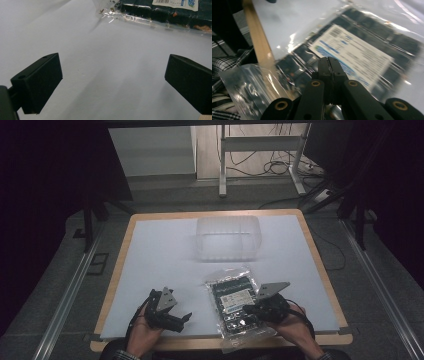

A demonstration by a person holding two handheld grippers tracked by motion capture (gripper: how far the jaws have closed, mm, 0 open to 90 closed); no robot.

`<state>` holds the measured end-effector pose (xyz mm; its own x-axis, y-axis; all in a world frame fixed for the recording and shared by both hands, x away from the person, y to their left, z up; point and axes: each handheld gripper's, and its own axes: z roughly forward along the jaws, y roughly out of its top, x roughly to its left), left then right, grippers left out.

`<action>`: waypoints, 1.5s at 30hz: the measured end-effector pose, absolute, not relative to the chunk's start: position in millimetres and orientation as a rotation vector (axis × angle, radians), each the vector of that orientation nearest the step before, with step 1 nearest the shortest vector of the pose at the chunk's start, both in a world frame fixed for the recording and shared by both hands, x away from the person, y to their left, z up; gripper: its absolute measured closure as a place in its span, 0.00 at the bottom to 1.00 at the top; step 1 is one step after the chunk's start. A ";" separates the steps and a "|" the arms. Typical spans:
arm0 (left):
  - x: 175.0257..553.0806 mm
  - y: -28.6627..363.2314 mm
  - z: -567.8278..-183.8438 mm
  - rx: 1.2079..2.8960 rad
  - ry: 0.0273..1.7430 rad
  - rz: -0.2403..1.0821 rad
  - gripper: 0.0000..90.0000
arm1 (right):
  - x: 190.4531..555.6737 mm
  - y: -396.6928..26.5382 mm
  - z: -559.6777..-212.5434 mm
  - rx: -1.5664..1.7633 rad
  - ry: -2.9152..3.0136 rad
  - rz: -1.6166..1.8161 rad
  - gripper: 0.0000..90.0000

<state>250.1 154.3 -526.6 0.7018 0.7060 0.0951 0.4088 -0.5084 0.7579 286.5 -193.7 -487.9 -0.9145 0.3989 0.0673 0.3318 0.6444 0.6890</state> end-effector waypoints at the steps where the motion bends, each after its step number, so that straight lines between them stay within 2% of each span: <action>1: 250.0 154.1 -526.7 2.167 0.848 0.513 0.01 | 285.9 -190.4 -489.1 0.608 2.774 1.134 0.99; 11: 250.0 154.2 -526.5 2.170 0.846 0.525 0.01 | 274.0 -149.1 -505.3 0.449 2.870 1.138 0.99; 18: 249.8 154.2 -526.4 2.168 0.849 0.523 0.01 | 268.3 -135.5 -511.4 0.391 2.906 1.137 0.99; 36: 250.1 154.4 -526.5 2.169 0.849 0.529 0.01 | 273.7 -145.1 -509.1 0.484 2.909 1.113 0.99; 45: 250.0 154.4 -526.3 2.167 0.849 0.531 0.01 | 261.3 -129.4 -518.0 0.380 2.963 1.038 0.99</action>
<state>250.0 154.4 -526.3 0.6960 0.7103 0.1054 0.4058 -0.5102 0.7583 261.3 -129.4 -518.0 -0.9709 0.2185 0.0983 0.2321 0.7556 0.6125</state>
